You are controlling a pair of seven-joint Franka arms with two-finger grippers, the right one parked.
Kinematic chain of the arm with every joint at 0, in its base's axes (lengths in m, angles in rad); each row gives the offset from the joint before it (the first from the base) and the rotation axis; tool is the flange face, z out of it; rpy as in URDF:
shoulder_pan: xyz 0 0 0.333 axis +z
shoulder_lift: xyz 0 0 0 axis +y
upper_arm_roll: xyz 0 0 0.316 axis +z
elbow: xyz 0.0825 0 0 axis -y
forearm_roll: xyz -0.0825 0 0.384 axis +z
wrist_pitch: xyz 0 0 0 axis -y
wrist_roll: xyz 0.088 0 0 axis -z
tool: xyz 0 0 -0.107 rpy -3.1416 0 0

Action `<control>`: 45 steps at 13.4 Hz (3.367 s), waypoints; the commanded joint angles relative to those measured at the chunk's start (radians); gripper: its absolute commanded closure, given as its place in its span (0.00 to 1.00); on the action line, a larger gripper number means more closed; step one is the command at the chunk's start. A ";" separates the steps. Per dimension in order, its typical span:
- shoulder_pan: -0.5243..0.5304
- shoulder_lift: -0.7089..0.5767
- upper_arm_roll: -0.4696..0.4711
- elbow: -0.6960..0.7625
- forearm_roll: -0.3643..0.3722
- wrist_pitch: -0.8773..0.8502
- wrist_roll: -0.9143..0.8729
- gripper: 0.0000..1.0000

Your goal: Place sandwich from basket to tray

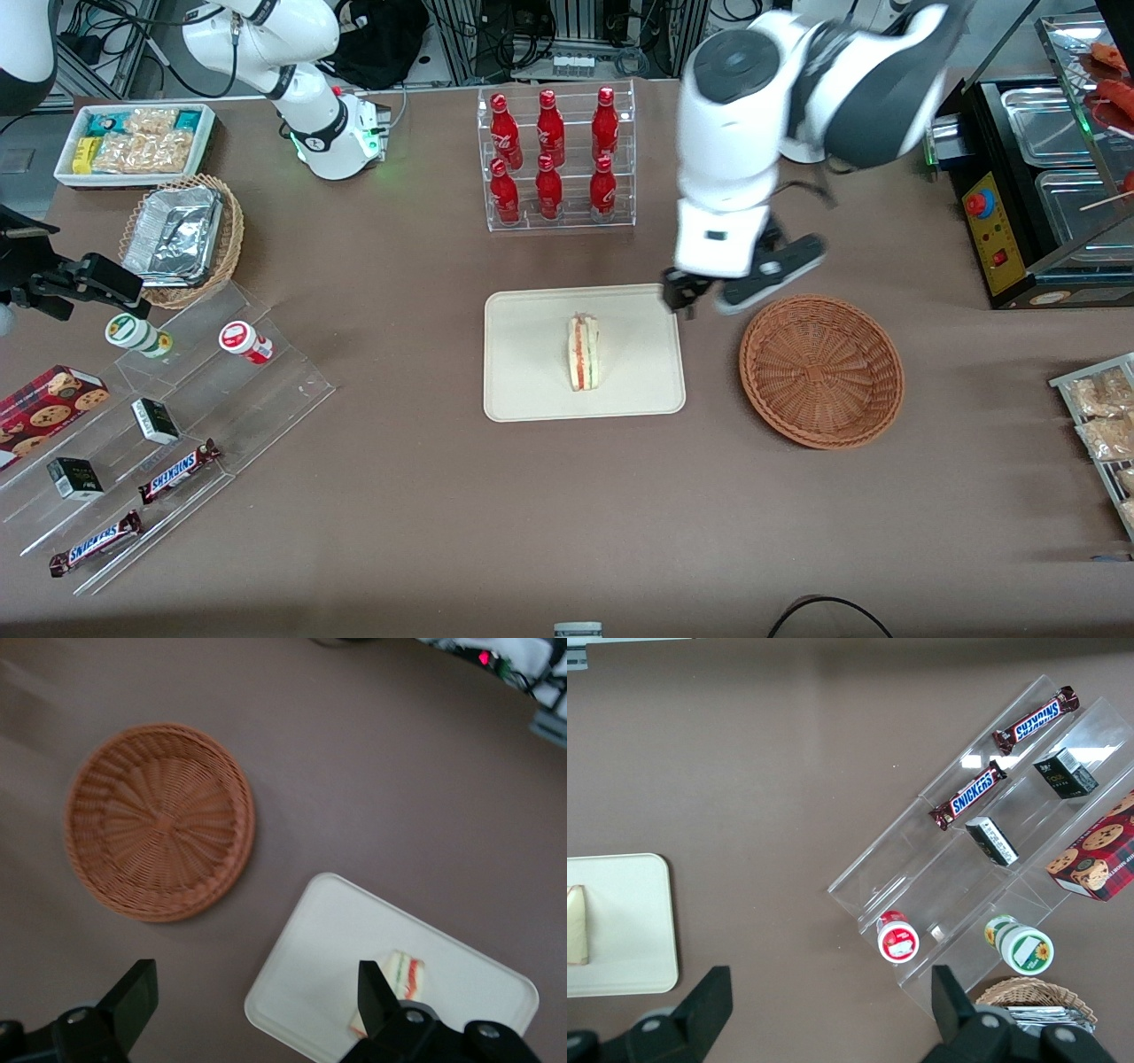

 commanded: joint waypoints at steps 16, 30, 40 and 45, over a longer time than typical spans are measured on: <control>0.216 -0.124 0.254 -0.058 -0.256 -0.227 0.970 0.00; 0.388 -0.246 0.071 -0.141 -0.276 -0.147 1.023 0.00; 0.321 -0.235 0.148 -0.123 -0.284 -0.152 1.028 0.00; 0.322 -0.236 0.154 -0.121 -0.268 -0.153 1.026 0.00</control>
